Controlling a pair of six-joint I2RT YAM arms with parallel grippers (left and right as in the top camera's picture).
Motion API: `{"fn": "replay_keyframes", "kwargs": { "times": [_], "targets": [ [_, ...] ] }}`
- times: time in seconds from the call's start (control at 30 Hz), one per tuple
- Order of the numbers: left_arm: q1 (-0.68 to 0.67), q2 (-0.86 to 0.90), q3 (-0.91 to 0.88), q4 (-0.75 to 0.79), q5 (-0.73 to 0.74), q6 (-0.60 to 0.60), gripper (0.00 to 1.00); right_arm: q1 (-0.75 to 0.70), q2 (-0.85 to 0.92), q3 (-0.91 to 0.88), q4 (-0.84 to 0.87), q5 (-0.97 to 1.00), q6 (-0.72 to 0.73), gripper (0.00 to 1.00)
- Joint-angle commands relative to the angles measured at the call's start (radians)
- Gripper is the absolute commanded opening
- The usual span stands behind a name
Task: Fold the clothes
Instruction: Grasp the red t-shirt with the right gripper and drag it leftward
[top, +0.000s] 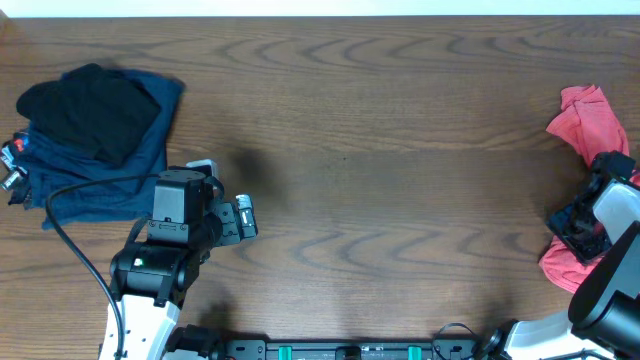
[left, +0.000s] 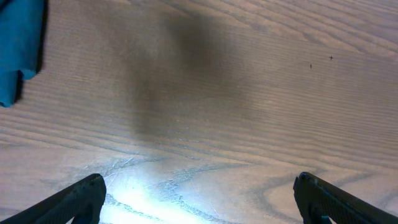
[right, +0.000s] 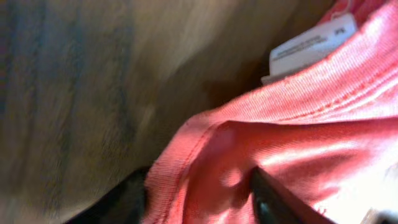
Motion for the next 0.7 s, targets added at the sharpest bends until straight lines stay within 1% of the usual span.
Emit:
{"fn": "replay_keyframes", "kwargs": {
  "times": [0.0, 0.07, 0.1, 0.23, 0.37, 0.43, 0.47, 0.53, 0.6, 0.67],
  "targets": [
    [-0.003, -0.001, 0.022, -0.002, 0.011, -0.002, 0.98, -0.006, 0.006, 0.002, 0.0, -0.011, -0.02, 0.4],
    [-0.003, -0.001, 0.022, -0.002, 0.01, -0.002, 0.98, -0.006, 0.006, 0.002, -0.002, -0.034, -0.05, 0.17],
    [-0.003, -0.001, 0.022, -0.002, 0.01, -0.002, 0.98, -0.006, 0.006, 0.002, -0.005, -0.044, -0.064, 0.02],
    [-0.003, -0.001, 0.022, -0.002, 0.011, -0.002, 0.98, -0.002, 0.005, 0.005, -0.014, -0.168, -0.132, 0.01],
    [-0.003, -0.001, 0.022, 0.002, 0.01, -0.002, 0.98, 0.03, -0.016, 0.03, -0.017, -0.46, -0.285, 0.01],
    [-0.003, -0.001, 0.022, 0.005, 0.01, -0.002, 0.98, 0.076, -0.051, 0.054, -0.023, -0.641, -0.396, 0.01],
    [-0.003, -0.001, 0.022, 0.005, 0.01, -0.002, 0.98, 0.091, -0.063, 0.058, -0.024, -0.683, -0.419, 0.01],
    [-0.003, -0.001, 0.022, 0.006, 0.01, -0.002, 0.98, 0.16, -0.107, 0.075, -0.021, -0.832, -0.526, 0.01],
    [-0.003, -0.001, 0.022, 0.006, 0.01, -0.002, 0.98, 0.257, -0.148, 0.092, -0.021, -0.94, -0.628, 0.01],
    [-0.003, -0.001, 0.022, 0.006, 0.01, -0.002, 0.98, 0.385, -0.182, 0.1, -0.005, -0.971, -0.708, 0.02]
  ]
}}
